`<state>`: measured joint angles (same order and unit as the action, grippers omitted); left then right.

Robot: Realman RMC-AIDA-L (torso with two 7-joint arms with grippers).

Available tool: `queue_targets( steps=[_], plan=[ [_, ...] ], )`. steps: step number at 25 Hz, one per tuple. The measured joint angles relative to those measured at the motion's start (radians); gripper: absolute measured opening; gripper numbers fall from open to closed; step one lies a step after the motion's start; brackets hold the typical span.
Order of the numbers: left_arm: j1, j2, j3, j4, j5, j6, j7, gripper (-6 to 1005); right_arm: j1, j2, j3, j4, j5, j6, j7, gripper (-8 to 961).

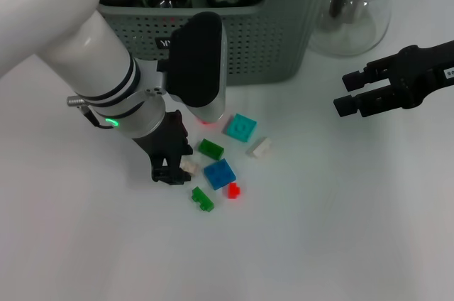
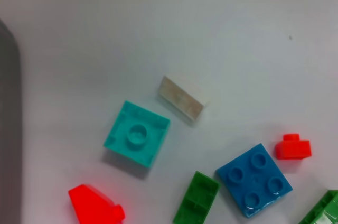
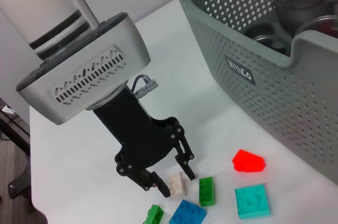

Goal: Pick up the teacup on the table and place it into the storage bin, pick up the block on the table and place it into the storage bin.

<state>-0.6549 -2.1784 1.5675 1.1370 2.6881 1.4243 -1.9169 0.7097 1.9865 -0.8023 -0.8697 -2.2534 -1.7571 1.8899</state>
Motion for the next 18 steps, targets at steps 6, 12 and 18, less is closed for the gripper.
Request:
queue_targets(
  steps=[6, 12, 18],
  plan=[
    [-0.001, 0.000, 0.024, 0.000, 0.006, -0.014, -0.014, 355, 0.001, -0.001, 0.000, -0.002, 0.000, 0.001, 0.000, 684],
    [-0.002, 0.000, 0.024, 0.016, 0.006, -0.015, -0.024, 246, 0.001, -0.003, 0.000, -0.006, 0.000, 0.001, 0.000, 684],
    [0.026, 0.001, -0.144, 0.138, -0.069, 0.107, -0.071, 207, 0.003, -0.003, 0.008, -0.011, 0.000, -0.005, 0.000, 684]
  ],
)
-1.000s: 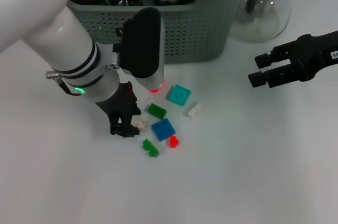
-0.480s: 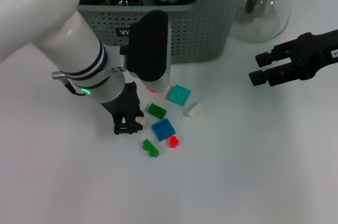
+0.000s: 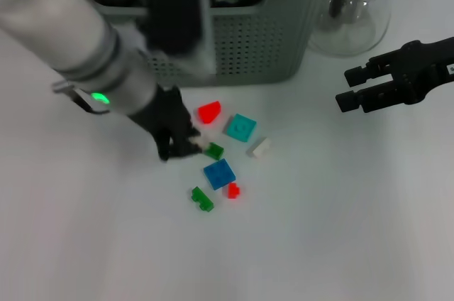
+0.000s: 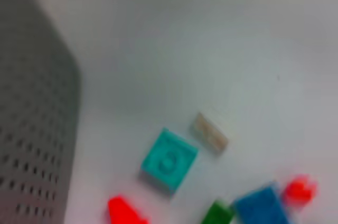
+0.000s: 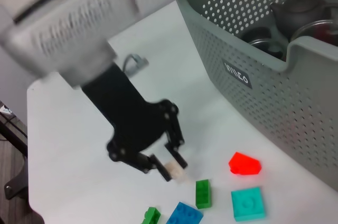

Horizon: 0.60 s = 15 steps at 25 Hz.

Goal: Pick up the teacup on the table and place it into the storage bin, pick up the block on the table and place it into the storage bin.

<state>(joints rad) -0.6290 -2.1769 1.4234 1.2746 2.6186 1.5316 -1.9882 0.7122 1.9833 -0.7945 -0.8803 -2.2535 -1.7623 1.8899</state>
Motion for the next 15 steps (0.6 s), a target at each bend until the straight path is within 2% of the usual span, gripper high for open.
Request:
queue_targets(
  steps=[1, 6, 9, 12, 15],
  plan=[
    [0.003, 0.003, -0.051, 0.018, -0.032, 0.026, -0.001, 203, 0.000, 0.000, 0.001, 0.000, 0.000, 0.001, 0.000, 684],
    [-0.016, 0.018, -0.491, 0.084, -0.244, 0.224, -0.004, 204, 0.000, 0.000, 0.003, 0.002, 0.000, 0.005, -0.003, 684],
    [-0.057, 0.039, -0.665, 0.112, -0.386, 0.321, -0.042, 212, 0.005, 0.000, 0.003, 0.003, 0.000, 0.006, -0.001, 684],
    [-0.099, 0.074, -0.702, 0.116, -0.464, 0.294, -0.121, 221, 0.011, 0.003, 0.003, 0.002, 0.000, 0.002, 0.002, 684],
    [-0.140, 0.095, -0.664, 0.095, -0.424, 0.162, -0.183, 230, 0.013, 0.005, 0.000, 0.001, 0.000, 0.000, 0.005, 685]
  ],
)
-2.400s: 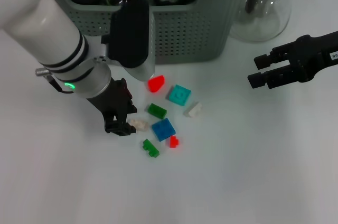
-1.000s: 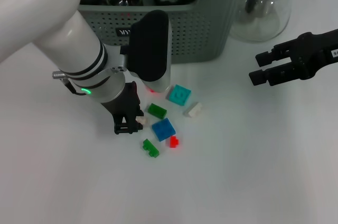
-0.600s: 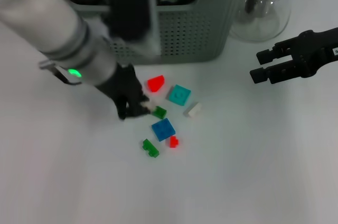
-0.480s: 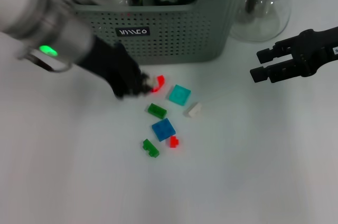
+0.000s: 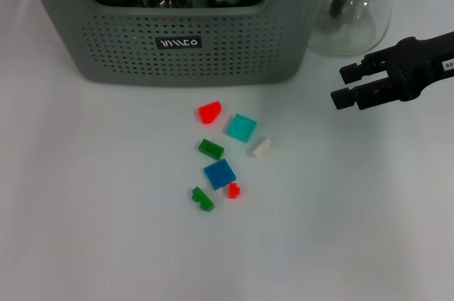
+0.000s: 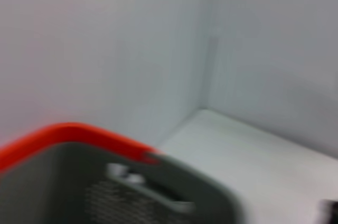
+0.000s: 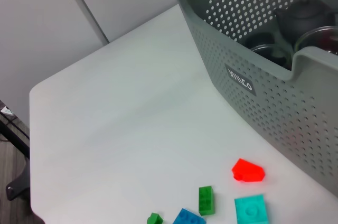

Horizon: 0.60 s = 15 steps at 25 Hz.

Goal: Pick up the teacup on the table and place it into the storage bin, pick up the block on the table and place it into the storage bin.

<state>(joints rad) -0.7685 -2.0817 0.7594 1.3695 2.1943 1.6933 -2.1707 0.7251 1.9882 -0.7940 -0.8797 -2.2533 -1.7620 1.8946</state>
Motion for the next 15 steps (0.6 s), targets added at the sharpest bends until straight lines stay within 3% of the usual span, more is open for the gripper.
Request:
queue_targets(
  steps=[5, 8, 12, 15],
  plan=[
    [-0.069, 0.027, 0.092, -0.120, 0.164, -0.235, -0.115, 244, 0.001, 0.000, -0.003, 0.005, -0.002, 0.005, 0.000, 686],
    [-0.134, 0.045, 0.133, -0.252, 0.278, -0.350, -0.173, 253, 0.005, -0.001, -0.002, 0.004, -0.002, 0.000, 0.001, 686],
    [-0.204, 0.049, 0.147, -0.402, 0.381, -0.431, -0.201, 264, 0.011, -0.002, -0.004, 0.005, -0.003, 0.000, 0.002, 686],
    [-0.226, 0.040, 0.167, -0.446, 0.424, -0.457, -0.208, 273, 0.013, -0.003, -0.005, 0.005, -0.004, -0.001, 0.003, 686]
  ],
)
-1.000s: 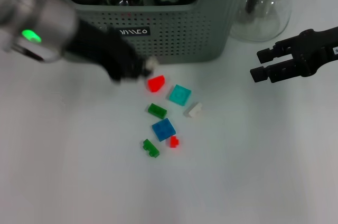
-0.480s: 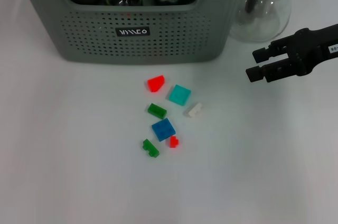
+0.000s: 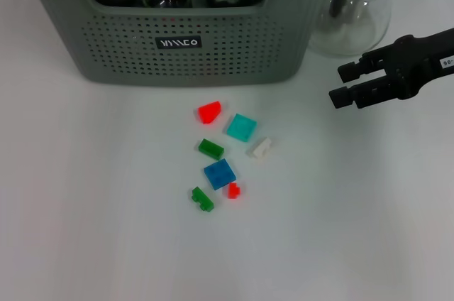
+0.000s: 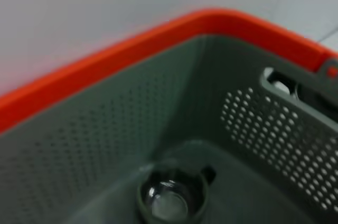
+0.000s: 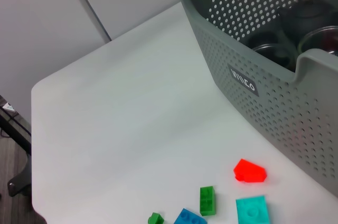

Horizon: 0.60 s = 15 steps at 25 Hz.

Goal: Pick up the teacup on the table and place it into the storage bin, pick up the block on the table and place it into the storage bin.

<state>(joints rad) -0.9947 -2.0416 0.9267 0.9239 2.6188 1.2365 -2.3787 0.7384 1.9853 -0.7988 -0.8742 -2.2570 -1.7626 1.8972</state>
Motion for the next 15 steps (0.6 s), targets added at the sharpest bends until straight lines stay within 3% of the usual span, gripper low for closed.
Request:
queue_targets(
  steps=[4, 9, 13, 15],
  plan=[
    [0.000, -0.024, 0.030, 0.006, 0.019, -0.018, -0.001, 285, 0.001, -0.001, 0.000, 0.002, -0.001, -0.001, 0.001, 686],
    [0.001, -0.030, 0.032, 0.008, 0.023, -0.029, -0.001, 299, -0.002, -0.001, 0.000, 0.002, -0.001, -0.005, 0.002, 686],
    [0.014, -0.031, 0.028, 0.046, 0.016, -0.023, -0.002, 467, -0.007, -0.002, 0.000, 0.001, -0.001, -0.008, 0.002, 686],
    [0.043, -0.036, 0.020, 0.119, -0.024, 0.007, 0.001, 547, -0.009, -0.002, 0.000, 0.000, -0.001, -0.008, 0.002, 685]
  ],
)
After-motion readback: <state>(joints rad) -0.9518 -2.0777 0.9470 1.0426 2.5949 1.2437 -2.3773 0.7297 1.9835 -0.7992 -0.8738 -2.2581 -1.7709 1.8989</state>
